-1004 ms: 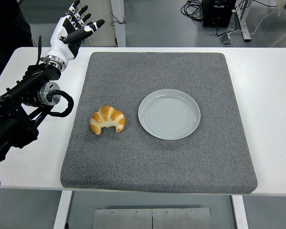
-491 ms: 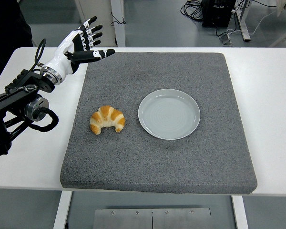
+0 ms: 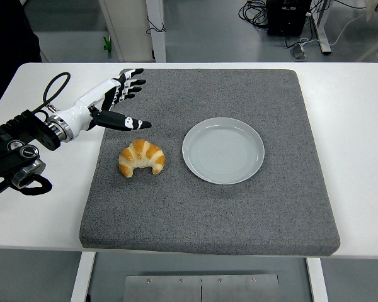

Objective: Place the bread on the plate

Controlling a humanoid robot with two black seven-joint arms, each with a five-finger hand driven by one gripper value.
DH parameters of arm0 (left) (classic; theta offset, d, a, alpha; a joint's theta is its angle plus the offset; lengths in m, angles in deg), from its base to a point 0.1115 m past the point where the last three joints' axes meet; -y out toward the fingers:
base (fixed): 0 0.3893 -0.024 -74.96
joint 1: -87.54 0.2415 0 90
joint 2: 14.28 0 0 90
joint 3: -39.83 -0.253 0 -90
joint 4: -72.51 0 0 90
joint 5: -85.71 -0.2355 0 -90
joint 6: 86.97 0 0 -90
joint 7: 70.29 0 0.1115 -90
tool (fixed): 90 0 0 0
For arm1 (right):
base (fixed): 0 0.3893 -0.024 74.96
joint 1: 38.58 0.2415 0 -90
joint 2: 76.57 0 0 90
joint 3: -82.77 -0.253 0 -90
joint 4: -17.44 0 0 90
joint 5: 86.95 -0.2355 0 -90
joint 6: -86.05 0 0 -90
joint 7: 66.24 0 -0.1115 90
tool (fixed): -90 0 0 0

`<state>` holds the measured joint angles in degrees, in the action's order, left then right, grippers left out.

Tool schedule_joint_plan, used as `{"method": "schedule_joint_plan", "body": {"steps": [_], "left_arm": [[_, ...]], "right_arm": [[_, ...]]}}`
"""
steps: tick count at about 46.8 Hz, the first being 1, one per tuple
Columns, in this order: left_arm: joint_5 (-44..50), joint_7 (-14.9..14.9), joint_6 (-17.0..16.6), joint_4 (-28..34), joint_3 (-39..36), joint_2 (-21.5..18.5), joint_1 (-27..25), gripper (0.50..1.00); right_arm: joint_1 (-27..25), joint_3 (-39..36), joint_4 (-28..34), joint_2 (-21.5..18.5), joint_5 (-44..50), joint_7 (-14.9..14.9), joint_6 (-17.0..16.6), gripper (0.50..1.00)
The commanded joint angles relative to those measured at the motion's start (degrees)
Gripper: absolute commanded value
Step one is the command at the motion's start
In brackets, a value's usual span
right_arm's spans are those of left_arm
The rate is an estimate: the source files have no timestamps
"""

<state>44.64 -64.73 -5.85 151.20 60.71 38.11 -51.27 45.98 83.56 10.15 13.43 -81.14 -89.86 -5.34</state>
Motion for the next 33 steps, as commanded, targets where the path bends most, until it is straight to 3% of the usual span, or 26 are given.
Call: {"method": "schedule_joint_plan", "body": {"steps": [1, 13, 33], "left_arm": [[-3.22, -1.77, 0.0, 1.11, -0.14, -0.27, 0.56, 0.968], [-12.27, -4.15, 0.09, 3.23, -1.63, -1.06, 1.62, 0.968], [-21.07, -4.41, 0.26, 3.14, -3.39, -1.15, 1.62, 0.968]], "right_arm": [[-0.01, 0.0, 0.0, 0.0, -0.01, -0.02, -0.01, 1.0], [-0.01, 0.0, 0.0, 0.0, -0.01, -0.02, -0.01, 1.0], [-0.01, 0.0, 0.0, 0.0, -0.01, -0.02, -0.01, 1.0]]}}
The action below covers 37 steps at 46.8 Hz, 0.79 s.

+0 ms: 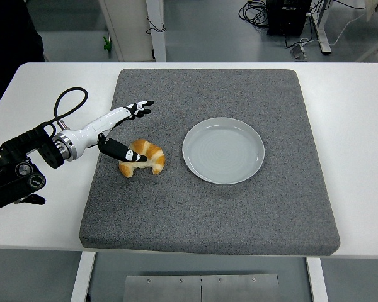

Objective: Place the bread on the plate

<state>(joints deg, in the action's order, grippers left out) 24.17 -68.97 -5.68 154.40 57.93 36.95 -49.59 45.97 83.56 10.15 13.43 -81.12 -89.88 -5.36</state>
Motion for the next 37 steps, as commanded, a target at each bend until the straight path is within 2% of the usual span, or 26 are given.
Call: {"method": "schedule_joint_plan", "body": {"steps": [1, 37], "left_arm": [[-0.77, -0.35, 0.1, -0.06, -0.96, 0.01, -0.25, 0.968], [-6.49, -0.09, 0.1, -2.34, -2.81, 0.53, 0.1, 0.968]], "right_arm": [[0.0, 0.0, 0.0, 0.0, 0.06, 0.0, 0.0, 1.0], [0.0, 0.0, 0.0, 0.0, 0.06, 0.0, 0.0, 1.0]]}}
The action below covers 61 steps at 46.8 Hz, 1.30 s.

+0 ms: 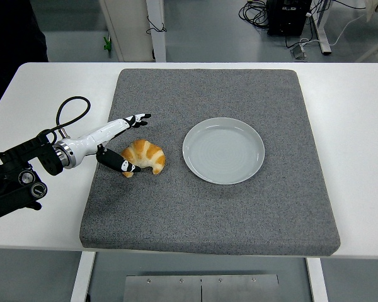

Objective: Place the bread on the plate

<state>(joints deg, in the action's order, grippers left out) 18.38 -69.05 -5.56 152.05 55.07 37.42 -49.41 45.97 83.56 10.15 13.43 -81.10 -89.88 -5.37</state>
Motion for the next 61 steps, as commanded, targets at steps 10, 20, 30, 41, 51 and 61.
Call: {"method": "schedule_joint_plan", "body": {"steps": [10, 20, 30, 41, 51, 61], "left_arm": [[-1.31, -0.01, -0.02, -0.87, -0.03, 1.11, -0.25, 0.934], [-4.56, 0.34, -0.02, -1.75, -1.88, 1.73, -0.52, 0.88], [-4.65, 1.75, -0.02, -1.93, -1.88, 2.17, -0.43, 0.774], [-5.61, 2.37, -0.02, -2.02, -1.88, 2.26, -0.34, 0.705], [-6.67, 3.77, -0.02, -2.02, -1.97, 2.26, -0.16, 0.618], [-6.58, 5.18, -0.02, -2.02, -1.97, 2.08, -0.43, 0.567]], "right_arm": [[0.0, 0.0, 0.0, 0.0, -0.04, 0.0, 0.01, 1.0], [0.0, 0.0, 0.0, 0.0, 0.04, 0.0, 0.01, 1.0], [0.0, 0.0, 0.0, 0.0, -0.05, 0.0, 0.01, 1.0], [0.0, 0.0, 0.0, 0.0, 0.04, 0.0, 0.01, 1.0], [0.0, 0.0, 0.0, 0.0, -0.05, 0.0, 0.01, 1.0], [0.0, 0.0, 0.0, 0.0, -0.05, 0.0, 0.01, 1.0]]}}
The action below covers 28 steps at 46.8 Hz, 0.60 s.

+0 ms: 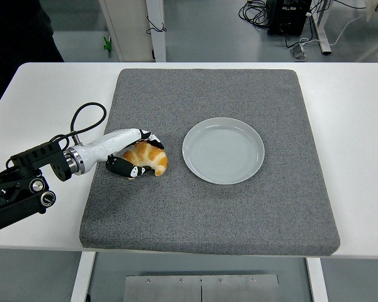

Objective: Place the bread on the plate

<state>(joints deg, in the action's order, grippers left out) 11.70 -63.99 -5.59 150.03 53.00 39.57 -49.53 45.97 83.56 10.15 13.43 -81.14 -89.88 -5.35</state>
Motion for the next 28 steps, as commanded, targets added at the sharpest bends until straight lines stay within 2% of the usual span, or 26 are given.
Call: {"method": "schedule_joint_plan", "body": {"steps": [1, 21, 24, 28], "left_arm": [[0.09, 0.12, 0.09, 0.01, 0.09, -0.15, -0.48, 0.566], [0.09, 0.82, 0.88, -0.08, 3.96, -1.82, -4.17, 0.567], [0.01, 1.17, 1.93, -0.78, 5.71, -1.82, -4.79, 0.572], [-0.61, 1.44, 5.27, -1.31, 9.84, -1.56, -4.79, 0.574]], "right_arm": [[0.0, 0.0, 0.0, 0.0, -0.01, 0.0, 0.0, 1.0], [0.0, 0.0, 0.0, 0.0, -0.01, 0.0, 0.0, 1.0], [0.0, 0.0, 0.0, 0.0, -0.01, 0.0, 0.0, 1.0], [0.0, 0.0, 0.0, 0.0, -0.01, 0.0, 0.0, 1.0]]}}
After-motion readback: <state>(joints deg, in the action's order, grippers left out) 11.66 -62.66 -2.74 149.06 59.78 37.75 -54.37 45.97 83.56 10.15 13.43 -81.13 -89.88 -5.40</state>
